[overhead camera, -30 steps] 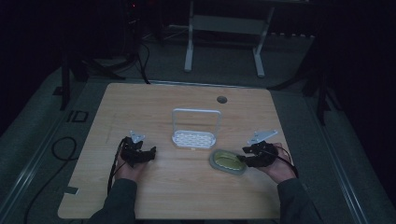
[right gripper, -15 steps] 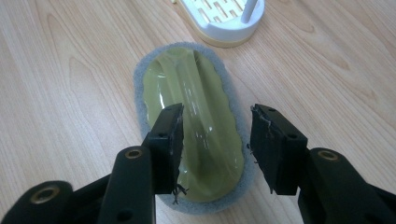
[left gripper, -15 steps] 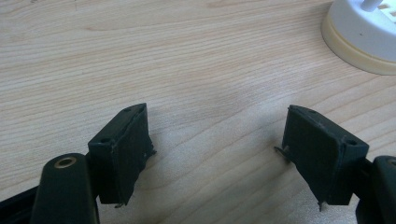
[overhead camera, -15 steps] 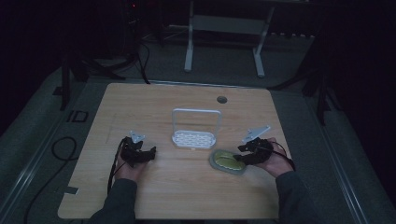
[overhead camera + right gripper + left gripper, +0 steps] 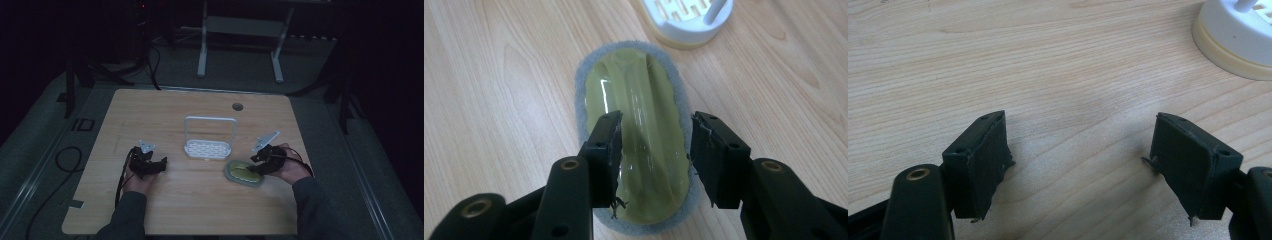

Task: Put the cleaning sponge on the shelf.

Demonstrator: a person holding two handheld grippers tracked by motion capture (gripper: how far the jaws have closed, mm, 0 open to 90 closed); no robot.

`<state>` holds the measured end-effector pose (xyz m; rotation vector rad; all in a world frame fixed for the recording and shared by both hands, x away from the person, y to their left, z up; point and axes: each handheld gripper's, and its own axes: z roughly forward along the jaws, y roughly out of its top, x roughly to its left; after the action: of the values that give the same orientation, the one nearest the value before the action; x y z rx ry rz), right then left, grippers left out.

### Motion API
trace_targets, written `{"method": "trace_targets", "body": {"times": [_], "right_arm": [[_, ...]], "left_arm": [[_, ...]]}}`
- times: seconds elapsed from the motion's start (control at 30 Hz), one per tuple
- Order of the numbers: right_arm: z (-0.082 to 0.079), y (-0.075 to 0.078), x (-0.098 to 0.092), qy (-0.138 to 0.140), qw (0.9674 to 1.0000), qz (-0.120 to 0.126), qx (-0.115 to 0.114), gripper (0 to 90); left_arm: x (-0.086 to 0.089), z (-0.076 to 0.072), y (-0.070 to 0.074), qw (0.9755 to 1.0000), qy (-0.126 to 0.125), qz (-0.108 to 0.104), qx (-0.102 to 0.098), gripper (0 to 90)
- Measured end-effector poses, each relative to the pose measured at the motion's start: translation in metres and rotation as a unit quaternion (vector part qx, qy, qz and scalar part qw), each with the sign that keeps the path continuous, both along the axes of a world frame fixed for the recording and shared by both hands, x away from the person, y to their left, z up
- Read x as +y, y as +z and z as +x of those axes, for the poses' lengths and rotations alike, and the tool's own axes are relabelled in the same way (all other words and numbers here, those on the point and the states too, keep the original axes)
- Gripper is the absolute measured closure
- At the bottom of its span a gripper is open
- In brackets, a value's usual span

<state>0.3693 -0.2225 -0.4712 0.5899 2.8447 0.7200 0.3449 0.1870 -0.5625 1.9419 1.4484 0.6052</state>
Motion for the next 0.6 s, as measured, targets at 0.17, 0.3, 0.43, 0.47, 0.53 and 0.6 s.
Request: {"method": "trace_targets", "body": {"times": [0.17, 0.3, 0.43, 0.47, 0.53, 0.6], "right_arm": [[0.004, -0.001, 0.005, 0.015, 0.9996, -0.022, 0.006, 55.9], [0.007, -0.002, 0.007, 0.026, 0.9992, -0.027, 0.017, 59.1], [0.010, 0.000, 0.009, 0.033, 0.9985, -0.036, 0.022, 59.0], [0.010, 0.000, 0.010, 0.035, 0.9984, -0.037, 0.023, 59.1], [0.012, 0.001, 0.011, 0.038, 0.9981, -0.040, 0.028, 59.1], [0.013, 0.002, 0.011, 0.041, 0.9978, -0.043, 0.031, 59.1]], "left_arm": [[0.000, 0.000, 0.000, 1.0000, 0.000, 0.000, 0.000, 23.4], [0.000, 0.000, 0.000, 1.0000, 0.000, 0.000, 0.000, 23.4], [0.000, 0.000, 0.000, 1.0000, 0.000, 0.000, 0.000, 23.4], [0.000, 0.000, 0.000, 1.0000, 0.000, 0.000, 0.000, 23.4], [0.000, 0.000, 0.000, 1.0000, 0.000, 0.000, 0.000, 23.4], [0.000, 0.000, 0.000, 1.0000, 0.000, 0.000, 0.000, 23.4]]}}
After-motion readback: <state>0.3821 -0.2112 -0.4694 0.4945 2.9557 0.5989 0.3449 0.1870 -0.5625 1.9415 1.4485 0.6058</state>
